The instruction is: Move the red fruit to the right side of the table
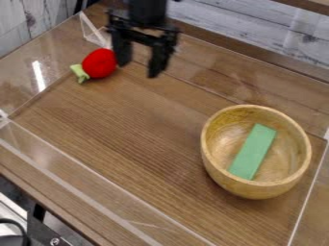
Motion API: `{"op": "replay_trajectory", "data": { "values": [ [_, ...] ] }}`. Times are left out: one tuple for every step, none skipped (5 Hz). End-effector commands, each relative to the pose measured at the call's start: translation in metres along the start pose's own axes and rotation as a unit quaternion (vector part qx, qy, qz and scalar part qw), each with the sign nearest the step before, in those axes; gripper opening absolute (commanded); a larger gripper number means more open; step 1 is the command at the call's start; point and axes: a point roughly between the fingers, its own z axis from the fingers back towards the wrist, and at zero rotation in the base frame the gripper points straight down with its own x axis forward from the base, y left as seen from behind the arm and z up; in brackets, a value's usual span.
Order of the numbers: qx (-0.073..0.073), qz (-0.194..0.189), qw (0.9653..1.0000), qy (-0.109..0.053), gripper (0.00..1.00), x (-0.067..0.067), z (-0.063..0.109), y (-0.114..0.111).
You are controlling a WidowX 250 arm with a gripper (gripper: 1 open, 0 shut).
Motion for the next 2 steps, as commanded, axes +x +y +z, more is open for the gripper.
{"op": "replay_trajectory", "data": {
  "values": [
    [0.007,0.027,0.9985,-0.047,1.00,0.020,0.016,0.046],
    [0.006,0.018,0.9982,-0.057,1.00,0.044,0.006,0.073]
  ]
}}
